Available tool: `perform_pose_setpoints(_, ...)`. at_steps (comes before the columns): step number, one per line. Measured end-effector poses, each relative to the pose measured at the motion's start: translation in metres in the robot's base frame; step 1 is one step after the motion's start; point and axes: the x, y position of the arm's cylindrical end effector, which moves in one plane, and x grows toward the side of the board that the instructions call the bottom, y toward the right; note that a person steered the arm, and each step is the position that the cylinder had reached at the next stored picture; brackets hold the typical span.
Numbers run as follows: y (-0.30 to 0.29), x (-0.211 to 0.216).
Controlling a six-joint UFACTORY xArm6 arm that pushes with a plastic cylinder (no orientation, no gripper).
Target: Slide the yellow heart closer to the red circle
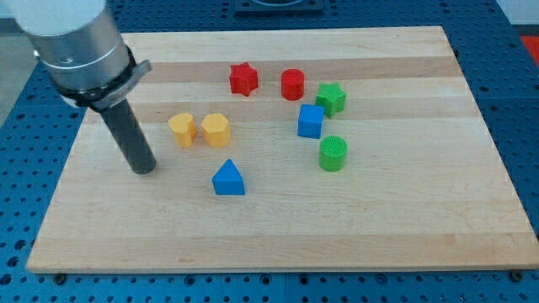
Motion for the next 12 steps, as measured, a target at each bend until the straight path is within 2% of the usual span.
perform_pose_setpoints(3,0.02,-0.039)
perform_pose_setpoints(5,0.054,-0.053)
perform_pose_setpoints(7,0.014,-0.07)
perform_pose_setpoints(9,0.014,-0.099)
perform_pose_setpoints(12,0.089,-0.09)
